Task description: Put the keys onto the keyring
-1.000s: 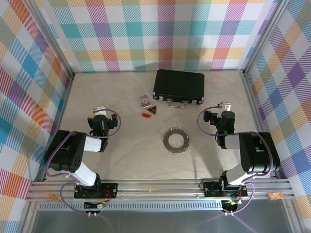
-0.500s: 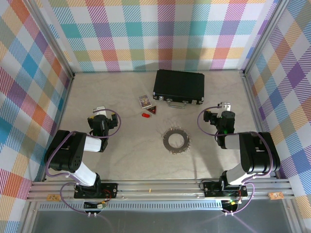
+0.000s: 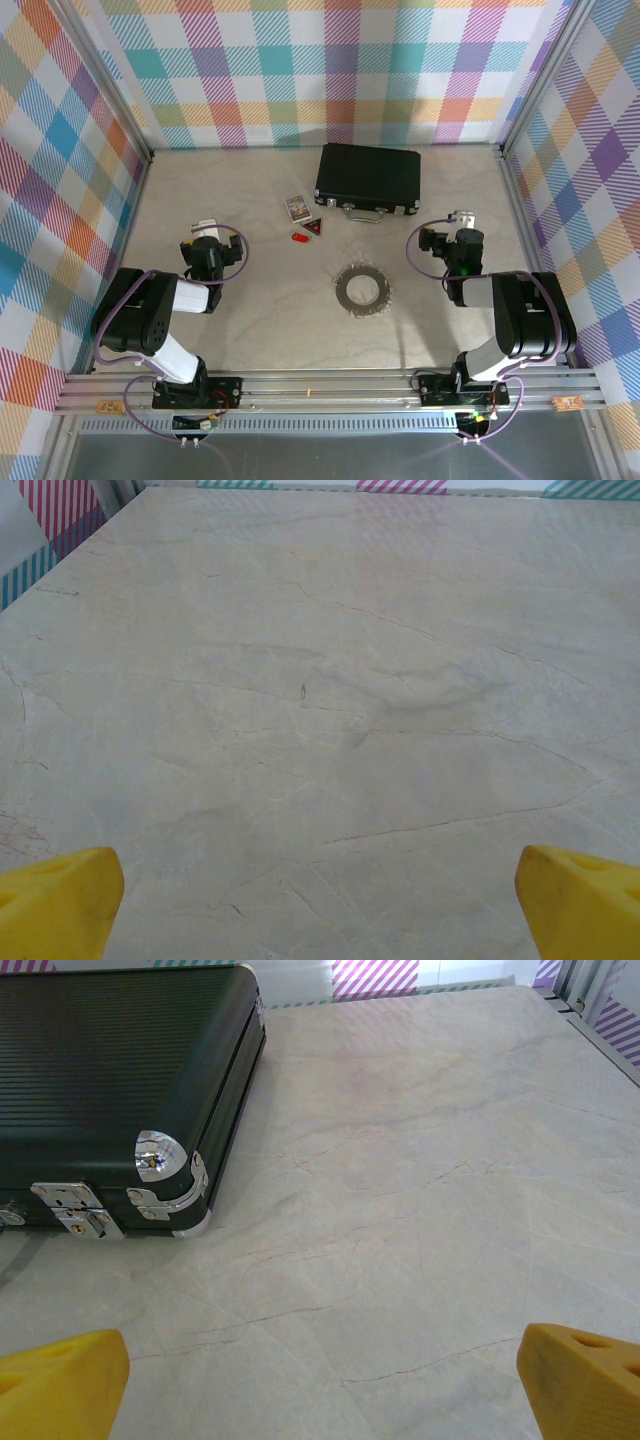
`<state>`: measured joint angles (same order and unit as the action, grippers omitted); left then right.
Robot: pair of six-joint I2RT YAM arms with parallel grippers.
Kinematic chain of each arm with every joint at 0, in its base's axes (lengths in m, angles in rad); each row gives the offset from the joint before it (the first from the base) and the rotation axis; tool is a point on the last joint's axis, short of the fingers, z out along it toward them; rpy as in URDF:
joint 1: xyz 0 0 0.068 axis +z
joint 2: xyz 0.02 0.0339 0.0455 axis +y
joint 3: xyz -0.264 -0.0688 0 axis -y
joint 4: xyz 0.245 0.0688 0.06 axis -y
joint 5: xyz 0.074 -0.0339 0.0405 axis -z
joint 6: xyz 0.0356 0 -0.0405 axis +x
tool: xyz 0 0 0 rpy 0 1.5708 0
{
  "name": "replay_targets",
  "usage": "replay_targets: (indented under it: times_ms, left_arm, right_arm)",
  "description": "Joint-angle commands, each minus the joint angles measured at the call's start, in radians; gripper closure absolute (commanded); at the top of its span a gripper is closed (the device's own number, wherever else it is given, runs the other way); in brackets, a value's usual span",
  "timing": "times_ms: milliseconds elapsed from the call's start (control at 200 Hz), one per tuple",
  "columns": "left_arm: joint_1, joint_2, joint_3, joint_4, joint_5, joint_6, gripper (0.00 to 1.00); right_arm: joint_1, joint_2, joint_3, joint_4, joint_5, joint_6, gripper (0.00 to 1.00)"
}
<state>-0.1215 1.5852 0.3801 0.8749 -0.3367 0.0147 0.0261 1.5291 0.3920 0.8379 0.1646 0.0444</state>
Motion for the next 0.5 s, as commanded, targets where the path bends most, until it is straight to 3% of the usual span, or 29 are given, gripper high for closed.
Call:
replay_targets:
  times_ms: [0,495]
  left_arm:
    - [0.008,-0.002,0.003,0.051,0.008,-0.013,0.0]
    - [0.007,-0.001,0.003,0.052,0.007,-0.014,0.0]
  right_arm:
    - [0.005,0.005,-0.01,0.046,0.009,0.013,0.01]
    - [0.005,0.005,-0.01,0.046,0.009,0.013,0.01]
